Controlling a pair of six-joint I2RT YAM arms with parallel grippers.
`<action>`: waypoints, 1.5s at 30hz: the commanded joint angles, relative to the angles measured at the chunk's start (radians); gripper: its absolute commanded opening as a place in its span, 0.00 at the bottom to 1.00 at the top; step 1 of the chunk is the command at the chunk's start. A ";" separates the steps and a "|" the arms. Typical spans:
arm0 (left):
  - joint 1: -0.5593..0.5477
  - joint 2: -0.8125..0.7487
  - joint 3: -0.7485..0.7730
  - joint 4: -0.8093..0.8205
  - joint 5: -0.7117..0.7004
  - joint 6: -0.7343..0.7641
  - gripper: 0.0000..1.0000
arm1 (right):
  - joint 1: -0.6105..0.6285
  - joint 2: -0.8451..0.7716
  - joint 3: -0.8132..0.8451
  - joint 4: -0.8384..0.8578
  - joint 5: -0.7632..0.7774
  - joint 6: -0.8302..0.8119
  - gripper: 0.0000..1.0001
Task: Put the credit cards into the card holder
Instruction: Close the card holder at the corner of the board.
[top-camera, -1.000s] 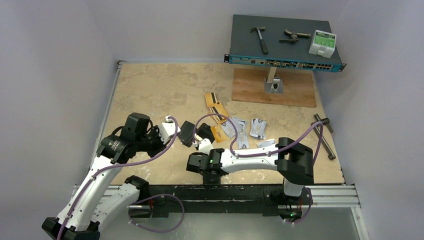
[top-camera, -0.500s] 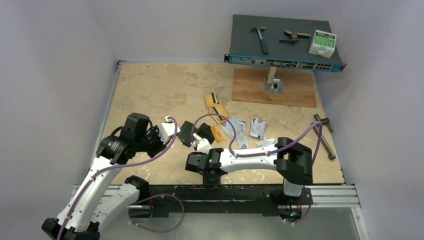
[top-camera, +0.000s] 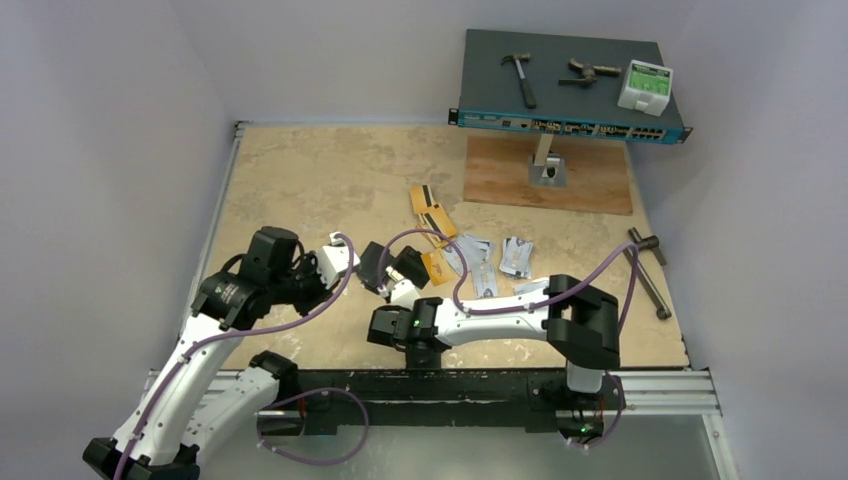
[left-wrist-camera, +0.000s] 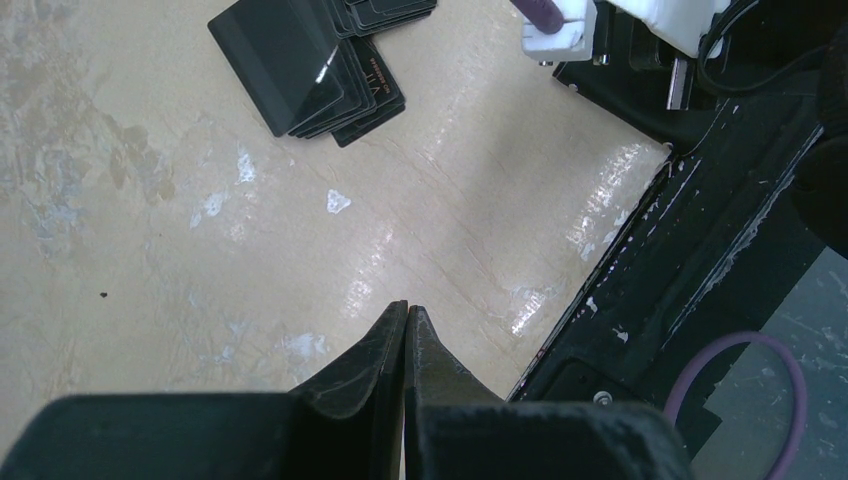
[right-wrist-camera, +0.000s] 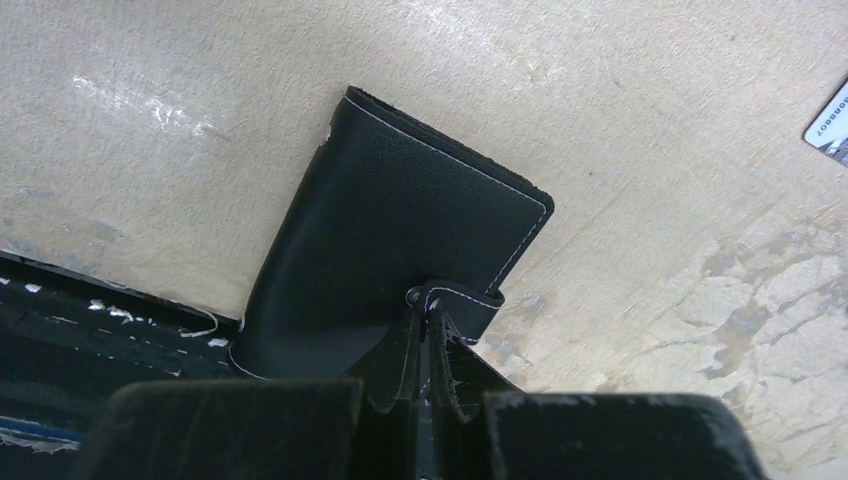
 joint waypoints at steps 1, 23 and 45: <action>0.007 -0.010 0.019 0.017 0.009 -0.007 0.00 | 0.013 0.038 0.025 0.005 -0.013 -0.016 0.00; 0.007 0.002 0.033 0.023 -0.013 -0.005 0.00 | 0.029 0.160 0.043 0.045 -0.098 -0.132 0.00; 0.007 0.003 0.042 0.029 -0.043 -0.009 0.00 | 0.053 0.328 0.030 0.164 -0.244 -0.177 0.00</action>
